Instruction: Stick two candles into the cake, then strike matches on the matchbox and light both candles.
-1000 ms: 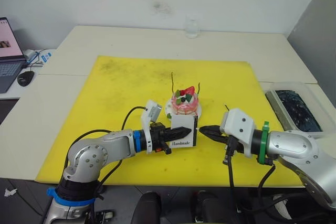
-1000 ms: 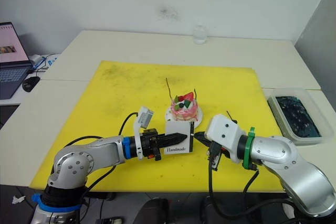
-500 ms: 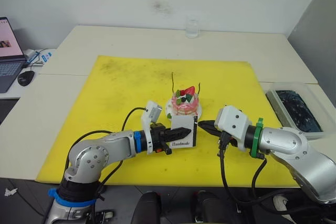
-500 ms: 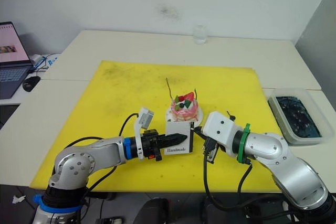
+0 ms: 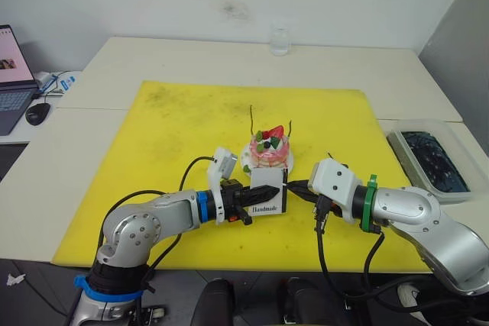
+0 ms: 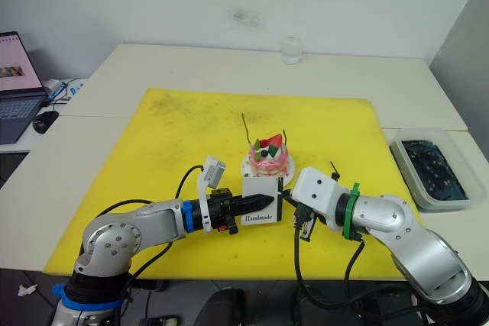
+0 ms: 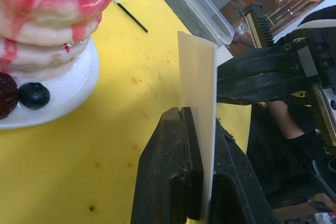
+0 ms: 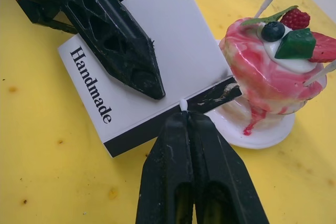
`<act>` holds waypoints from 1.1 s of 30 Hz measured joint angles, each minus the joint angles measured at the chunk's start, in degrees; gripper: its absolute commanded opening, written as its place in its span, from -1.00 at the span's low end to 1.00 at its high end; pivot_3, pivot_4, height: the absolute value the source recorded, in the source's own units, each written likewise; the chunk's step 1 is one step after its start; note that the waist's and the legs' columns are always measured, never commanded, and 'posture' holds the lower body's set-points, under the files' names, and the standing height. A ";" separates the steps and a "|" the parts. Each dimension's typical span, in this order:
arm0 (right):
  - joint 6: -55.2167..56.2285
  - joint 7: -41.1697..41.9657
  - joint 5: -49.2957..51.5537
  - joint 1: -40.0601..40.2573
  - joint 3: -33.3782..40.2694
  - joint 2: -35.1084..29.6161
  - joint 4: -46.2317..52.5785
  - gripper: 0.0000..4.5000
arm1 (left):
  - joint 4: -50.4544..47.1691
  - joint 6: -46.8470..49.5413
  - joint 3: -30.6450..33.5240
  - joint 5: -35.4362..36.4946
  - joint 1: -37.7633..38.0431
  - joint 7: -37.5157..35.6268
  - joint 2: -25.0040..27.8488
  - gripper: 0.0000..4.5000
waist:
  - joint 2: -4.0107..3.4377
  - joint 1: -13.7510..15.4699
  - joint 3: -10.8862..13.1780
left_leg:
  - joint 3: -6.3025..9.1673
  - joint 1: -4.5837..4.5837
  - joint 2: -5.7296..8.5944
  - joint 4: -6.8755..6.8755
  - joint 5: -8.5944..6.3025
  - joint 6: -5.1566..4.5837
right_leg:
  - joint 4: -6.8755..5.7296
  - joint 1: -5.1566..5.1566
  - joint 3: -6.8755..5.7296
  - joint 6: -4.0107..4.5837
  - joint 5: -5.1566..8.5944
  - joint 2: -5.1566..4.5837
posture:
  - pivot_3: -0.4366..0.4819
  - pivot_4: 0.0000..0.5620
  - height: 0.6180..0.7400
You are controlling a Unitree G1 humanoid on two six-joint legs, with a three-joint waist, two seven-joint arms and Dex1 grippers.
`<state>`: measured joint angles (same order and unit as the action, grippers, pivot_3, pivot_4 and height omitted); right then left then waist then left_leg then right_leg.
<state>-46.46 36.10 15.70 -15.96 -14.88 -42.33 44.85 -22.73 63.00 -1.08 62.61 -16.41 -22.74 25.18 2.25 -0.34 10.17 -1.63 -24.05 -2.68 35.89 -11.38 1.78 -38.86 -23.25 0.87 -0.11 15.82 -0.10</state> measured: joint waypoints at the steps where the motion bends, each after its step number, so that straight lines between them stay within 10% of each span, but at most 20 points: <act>1: -0.06 0.00 0.00 -0.04 -0.01 0.03 0.00 -0.97 | -0.08 -0.18 -0.05 -0.30 0.08 -0.24 0.00 -1.00 | 0.00 0.00 0.00 | 0.00 0.00 0.00 0.00 0.00 0.00 | 0.00 0.00 0.00 0.00 0.00 0.00 | -0.05 -0.47 1.00; 33: -1.60 -1.74 -1.68 -1.37 -0.80 2.69 -1.58 -0.97 | -1.54 -4.74 -1.92 -8.90 1.38 -3.03 -0.30 -1.00 | 0.00 0.00 0.00 | 0.01 0.00 -0.01 0.02 0.00 0.00 | -0.01 0.00 -0.01 -0.01 -0.01 0.00 | -0.05 -0.47 1.00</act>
<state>-48.06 34.36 14.03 -17.34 -15.68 -39.64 43.27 -24.27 58.26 -2.99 53.71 -15.03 -25.77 24.88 2.25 -0.34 10.17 -1.62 -24.05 -2.69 35.91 -11.38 1.77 -38.87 -23.24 0.87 -0.12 15.81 -0.09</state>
